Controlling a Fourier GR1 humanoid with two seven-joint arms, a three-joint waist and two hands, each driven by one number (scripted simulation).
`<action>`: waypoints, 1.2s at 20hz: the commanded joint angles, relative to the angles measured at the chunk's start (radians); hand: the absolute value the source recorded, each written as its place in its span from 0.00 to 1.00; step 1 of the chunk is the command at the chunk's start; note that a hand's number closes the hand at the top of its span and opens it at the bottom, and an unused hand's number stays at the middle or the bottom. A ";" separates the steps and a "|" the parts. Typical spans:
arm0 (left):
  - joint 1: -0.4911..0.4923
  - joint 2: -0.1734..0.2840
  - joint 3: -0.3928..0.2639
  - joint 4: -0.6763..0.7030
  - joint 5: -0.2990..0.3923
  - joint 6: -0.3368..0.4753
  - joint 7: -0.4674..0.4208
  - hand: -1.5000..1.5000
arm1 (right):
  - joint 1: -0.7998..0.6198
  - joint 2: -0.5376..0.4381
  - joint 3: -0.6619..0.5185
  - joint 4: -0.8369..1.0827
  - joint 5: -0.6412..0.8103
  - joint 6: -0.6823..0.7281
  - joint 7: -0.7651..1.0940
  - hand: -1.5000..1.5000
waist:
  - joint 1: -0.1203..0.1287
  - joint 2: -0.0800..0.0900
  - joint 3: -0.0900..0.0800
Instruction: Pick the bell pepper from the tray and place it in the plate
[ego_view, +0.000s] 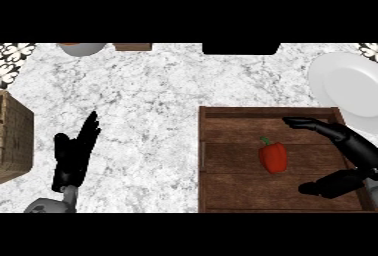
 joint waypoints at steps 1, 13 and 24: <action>-0.026 -0.039 -0.028 0.012 -0.046 0.046 0.016 0.50 | -0.068 -0.057 0.031 -0.006 0.182 -0.055 0.009 0.00 | -0.003 -0.001 -0.002; -0.001 -0.030 0.008 -0.002 -0.039 -0.003 0.012 0.50 | -0.238 -0.123 0.183 -0.041 0.352 0.213 0.324 0.00 | 0.005 0.000 -0.002; 0.066 -0.109 0.024 0.015 -0.100 -0.023 -0.060 0.50 | -0.209 -0.010 0.164 -0.030 0.504 0.328 0.367 0.00 | -0.005 -0.002 -0.002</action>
